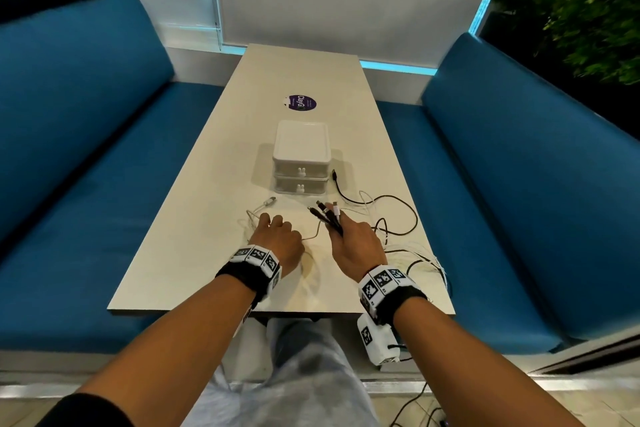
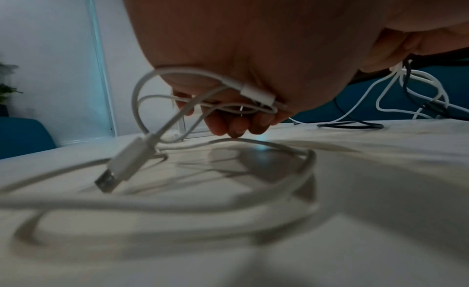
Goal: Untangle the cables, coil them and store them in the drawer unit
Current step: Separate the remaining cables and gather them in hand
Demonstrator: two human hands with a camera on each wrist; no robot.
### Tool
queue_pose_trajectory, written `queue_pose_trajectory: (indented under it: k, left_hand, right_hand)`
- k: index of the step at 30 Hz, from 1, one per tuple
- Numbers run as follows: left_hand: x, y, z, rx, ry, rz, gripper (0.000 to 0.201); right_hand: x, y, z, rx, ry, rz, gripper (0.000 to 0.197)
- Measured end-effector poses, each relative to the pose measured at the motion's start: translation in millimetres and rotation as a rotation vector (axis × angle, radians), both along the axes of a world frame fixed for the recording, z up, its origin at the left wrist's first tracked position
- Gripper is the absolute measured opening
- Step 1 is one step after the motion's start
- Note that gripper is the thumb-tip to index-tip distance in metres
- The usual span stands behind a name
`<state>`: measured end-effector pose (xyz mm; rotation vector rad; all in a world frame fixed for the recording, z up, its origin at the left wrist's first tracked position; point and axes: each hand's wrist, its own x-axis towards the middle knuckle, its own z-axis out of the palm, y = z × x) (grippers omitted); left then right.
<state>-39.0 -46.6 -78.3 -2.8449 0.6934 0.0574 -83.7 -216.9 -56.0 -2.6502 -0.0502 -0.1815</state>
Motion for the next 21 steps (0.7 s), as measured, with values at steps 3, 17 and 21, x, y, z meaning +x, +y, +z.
queue_pose_trajectory:
  k: [3, 17, 21]
  left_hand:
    - [0, -3, 3, 0.024, 0.004, -0.023, 0.040]
    - [2, 1, -1, -0.242, -0.038, -0.237, 0.029]
    - [6, 11, -3, -0.262, -0.027, -0.193, 0.025]
  right_hand:
    - [-4, 3, 2, 0.021, 0.013, 0.072, 0.044]
    - [6, 2, 0, -0.067, 0.290, 0.096, 0.026]
    - [7, -13, 0, -0.223, 0.288, 0.036, 0.025]
